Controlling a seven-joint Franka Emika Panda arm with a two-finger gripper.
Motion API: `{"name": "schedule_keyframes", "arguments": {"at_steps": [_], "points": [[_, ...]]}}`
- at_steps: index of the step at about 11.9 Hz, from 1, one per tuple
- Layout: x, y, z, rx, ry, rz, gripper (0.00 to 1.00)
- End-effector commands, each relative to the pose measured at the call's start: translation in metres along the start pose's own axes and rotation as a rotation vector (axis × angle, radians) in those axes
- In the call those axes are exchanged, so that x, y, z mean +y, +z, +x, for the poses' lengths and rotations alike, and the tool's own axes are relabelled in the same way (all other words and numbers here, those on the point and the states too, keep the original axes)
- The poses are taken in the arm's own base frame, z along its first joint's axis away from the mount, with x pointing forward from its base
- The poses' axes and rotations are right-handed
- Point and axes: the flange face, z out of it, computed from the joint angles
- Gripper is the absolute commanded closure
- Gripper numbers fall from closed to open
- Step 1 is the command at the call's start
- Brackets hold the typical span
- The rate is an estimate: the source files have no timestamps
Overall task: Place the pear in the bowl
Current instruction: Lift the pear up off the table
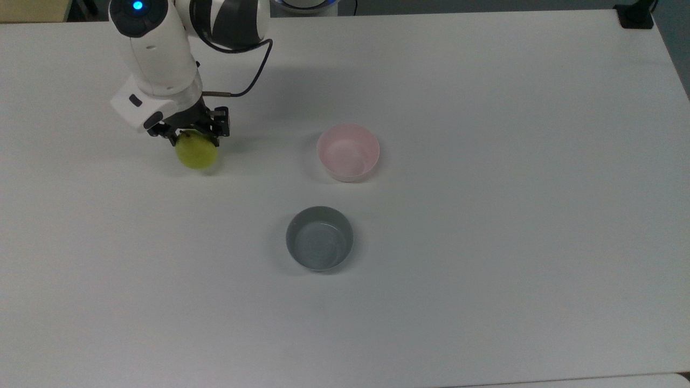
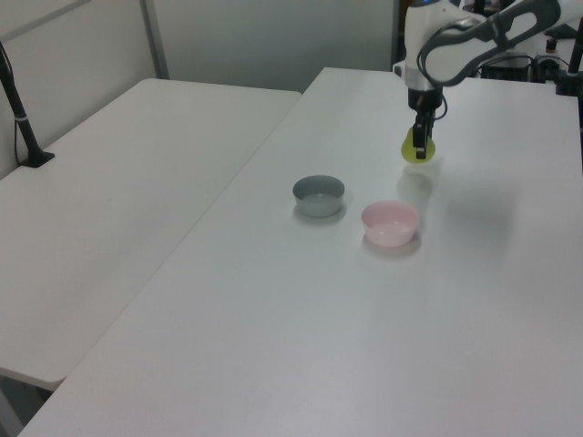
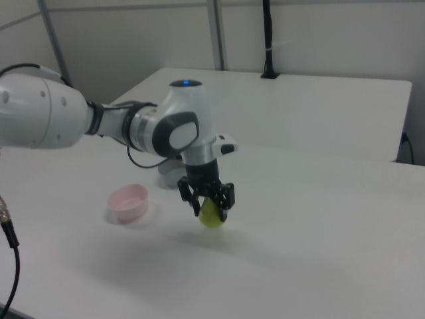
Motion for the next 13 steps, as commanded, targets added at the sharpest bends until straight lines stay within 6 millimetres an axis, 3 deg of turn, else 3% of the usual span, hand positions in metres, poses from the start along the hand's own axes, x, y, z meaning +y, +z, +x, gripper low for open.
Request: {"name": "schedule_keyframes", "arguments": {"at_steps": [1, 4, 6, 8, 10, 13], "points": [[0.006, -0.07, -0.01, -0.016, -0.005, -0.003, 0.48], [0.009, -0.139, -0.009, -0.025, 0.017, 0.008, 0.48], [0.005, -0.166, -0.014, -0.02, 0.017, 0.013, 0.48], [-0.022, -0.17, -0.009, -0.015, -0.03, 0.019, 0.48], [-0.067, -0.156, -0.002, -0.041, -0.101, 0.029, 0.48], [-0.125, -0.157, 0.006, -0.034, -0.115, 0.032, 0.48]]}}
